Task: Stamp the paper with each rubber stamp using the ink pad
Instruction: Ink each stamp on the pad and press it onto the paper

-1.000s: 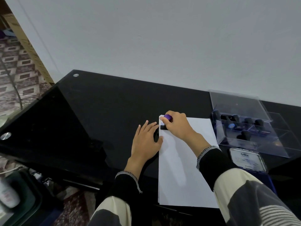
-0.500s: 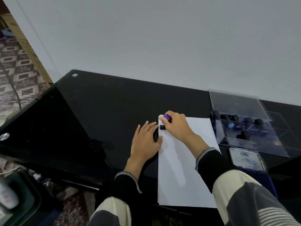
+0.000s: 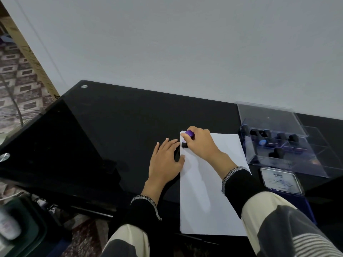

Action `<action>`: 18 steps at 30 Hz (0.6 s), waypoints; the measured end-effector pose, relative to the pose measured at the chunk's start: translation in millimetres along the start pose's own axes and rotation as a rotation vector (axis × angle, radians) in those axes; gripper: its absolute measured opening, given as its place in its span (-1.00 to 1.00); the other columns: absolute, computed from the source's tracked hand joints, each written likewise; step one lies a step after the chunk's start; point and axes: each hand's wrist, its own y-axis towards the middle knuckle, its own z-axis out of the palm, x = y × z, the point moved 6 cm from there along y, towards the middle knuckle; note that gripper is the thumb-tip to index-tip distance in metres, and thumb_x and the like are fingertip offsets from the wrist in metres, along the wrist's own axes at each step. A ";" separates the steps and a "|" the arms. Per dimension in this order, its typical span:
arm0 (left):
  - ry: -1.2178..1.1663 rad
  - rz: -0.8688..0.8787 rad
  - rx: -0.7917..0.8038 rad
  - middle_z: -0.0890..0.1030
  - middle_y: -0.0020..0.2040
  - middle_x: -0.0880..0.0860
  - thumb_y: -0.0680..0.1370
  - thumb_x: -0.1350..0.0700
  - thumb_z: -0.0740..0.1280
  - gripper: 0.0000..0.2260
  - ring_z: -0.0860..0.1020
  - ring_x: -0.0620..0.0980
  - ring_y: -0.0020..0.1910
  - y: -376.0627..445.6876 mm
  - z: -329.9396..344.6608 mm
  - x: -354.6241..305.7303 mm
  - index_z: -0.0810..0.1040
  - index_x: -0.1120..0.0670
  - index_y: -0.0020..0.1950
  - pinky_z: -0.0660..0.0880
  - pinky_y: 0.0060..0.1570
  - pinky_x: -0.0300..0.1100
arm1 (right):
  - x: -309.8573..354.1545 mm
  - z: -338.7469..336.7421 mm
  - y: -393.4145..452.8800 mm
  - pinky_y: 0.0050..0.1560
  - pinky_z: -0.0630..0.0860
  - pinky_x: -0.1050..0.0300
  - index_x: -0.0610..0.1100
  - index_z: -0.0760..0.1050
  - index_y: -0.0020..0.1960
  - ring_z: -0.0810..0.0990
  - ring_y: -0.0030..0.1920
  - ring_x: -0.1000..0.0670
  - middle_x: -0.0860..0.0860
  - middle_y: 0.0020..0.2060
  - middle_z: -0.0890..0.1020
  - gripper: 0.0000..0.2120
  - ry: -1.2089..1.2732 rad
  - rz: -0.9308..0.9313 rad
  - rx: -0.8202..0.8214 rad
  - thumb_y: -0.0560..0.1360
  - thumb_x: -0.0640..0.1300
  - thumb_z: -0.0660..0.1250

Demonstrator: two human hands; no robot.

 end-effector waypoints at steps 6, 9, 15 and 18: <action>0.004 0.010 -0.018 0.32 0.49 -0.12 0.59 -0.09 0.23 -0.54 0.10 -0.12 0.54 1.1 1.6 1.3 0.34 -0.03 0.48 -0.10 0.50 -0.13 | -0.3 5.4 -19.0 -0.19 0.34 0.43 -0.14 0.45 0.20 0.48 -0.15 0.09 -0.06 -0.01 0.61 -0.73 0.006 -0.048 -0.096 0.58 0.00 0.27; -0.002 0.013 -0.024 0.33 0.48 -0.12 0.58 -0.09 0.23 -0.55 0.11 -0.12 0.53 0.7 1.7 1.2 0.35 -0.02 0.47 -0.09 0.50 -0.14 | 0.3 5.7 -21.6 -0.15 0.38 0.37 -0.15 0.45 0.19 0.49 -0.15 0.08 -0.07 -0.01 0.61 -0.73 0.022 -0.052 -0.109 0.57 -0.01 0.27; 0.014 0.006 -0.013 0.31 0.49 -0.12 0.59 -0.10 0.21 -0.53 0.08 -0.13 0.54 1.3 1.3 1.3 0.32 -0.02 0.48 -0.14 0.49 -0.16 | -2.2 2.9 -1.5 -0.08 0.41 0.28 -0.15 0.45 0.23 0.49 -0.08 0.06 -0.08 0.05 0.59 -0.69 0.018 -0.003 -0.041 0.58 0.01 0.25; 0.017 0.006 -0.010 0.31 0.49 -0.12 0.59 -0.10 0.21 -0.53 0.09 -0.14 0.54 1.7 1.3 1.4 0.33 -0.02 0.48 -0.13 0.49 -0.16 | -2.0 3.1 -2.1 -0.11 0.41 0.30 -0.15 0.45 0.22 0.49 -0.10 0.06 -0.07 0.02 0.59 -0.70 0.022 -0.001 -0.052 0.58 0.01 0.25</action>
